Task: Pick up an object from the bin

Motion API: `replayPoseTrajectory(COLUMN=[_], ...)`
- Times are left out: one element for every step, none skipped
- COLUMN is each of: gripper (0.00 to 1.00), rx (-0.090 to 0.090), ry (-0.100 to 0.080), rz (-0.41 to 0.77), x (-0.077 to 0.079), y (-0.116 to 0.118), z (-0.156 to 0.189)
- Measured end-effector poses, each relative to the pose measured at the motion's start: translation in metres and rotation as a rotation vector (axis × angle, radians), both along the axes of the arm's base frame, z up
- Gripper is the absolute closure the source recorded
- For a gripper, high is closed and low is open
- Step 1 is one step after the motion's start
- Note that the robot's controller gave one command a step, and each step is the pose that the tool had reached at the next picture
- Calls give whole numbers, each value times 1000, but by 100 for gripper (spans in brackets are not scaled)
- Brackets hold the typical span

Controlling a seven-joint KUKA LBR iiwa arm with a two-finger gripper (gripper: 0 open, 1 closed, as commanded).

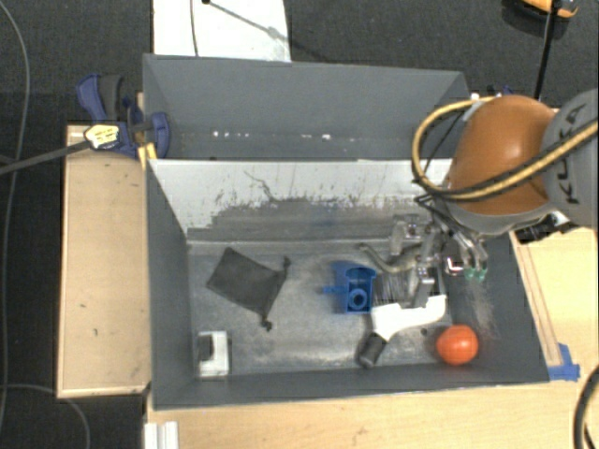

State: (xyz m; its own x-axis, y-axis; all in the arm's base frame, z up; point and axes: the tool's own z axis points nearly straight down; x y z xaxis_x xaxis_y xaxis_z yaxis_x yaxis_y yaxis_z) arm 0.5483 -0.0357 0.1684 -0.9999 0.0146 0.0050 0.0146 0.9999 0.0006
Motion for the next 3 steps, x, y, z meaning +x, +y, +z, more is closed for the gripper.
replayPoseTrajectory(gripper=[0, 0, 0], rx=[-1, -1, -1], ry=[-8, -9, -7], rz=[1, -97, 20], x=[2, 12, 15], y=[0, 15, 30], z=[5, -33, -46])
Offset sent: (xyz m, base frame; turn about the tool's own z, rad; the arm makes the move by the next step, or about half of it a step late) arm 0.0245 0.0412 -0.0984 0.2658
